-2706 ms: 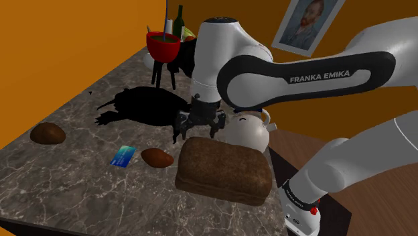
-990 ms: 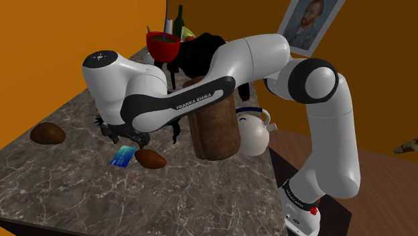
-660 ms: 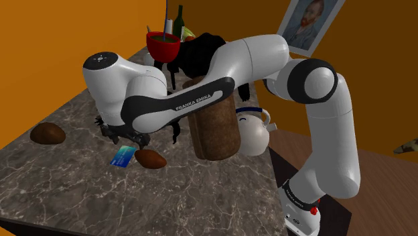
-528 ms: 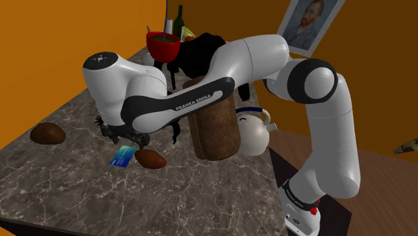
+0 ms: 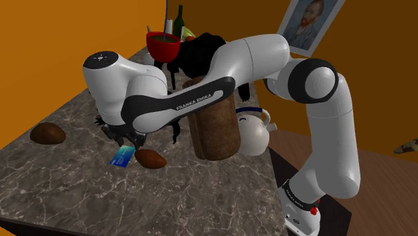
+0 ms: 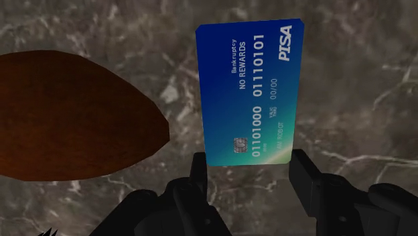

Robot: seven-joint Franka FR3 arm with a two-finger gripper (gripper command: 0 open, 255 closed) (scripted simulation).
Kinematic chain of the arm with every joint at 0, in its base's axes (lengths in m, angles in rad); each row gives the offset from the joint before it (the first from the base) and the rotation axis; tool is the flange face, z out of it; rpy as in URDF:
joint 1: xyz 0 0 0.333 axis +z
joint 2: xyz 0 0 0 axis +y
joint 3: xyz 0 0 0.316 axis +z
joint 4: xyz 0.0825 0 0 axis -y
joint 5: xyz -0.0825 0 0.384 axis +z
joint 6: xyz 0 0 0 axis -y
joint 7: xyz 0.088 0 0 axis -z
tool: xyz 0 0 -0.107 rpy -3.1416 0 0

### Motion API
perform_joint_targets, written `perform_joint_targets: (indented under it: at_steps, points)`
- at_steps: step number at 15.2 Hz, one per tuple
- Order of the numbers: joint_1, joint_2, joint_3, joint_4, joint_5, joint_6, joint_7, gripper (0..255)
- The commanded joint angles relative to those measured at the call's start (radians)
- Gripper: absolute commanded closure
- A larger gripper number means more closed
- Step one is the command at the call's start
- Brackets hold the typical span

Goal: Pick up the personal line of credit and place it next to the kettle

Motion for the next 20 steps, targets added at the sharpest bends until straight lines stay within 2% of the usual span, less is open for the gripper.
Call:
perform_joint_targets:
  at_steps: [1,20]
  points:
    - [0.0,0.002,-0.001,-0.002,0.0,-0.001,0.0,255]
    - [0.013,-0.064,0.032,0.145,0.055,-0.19,-0.06,255]
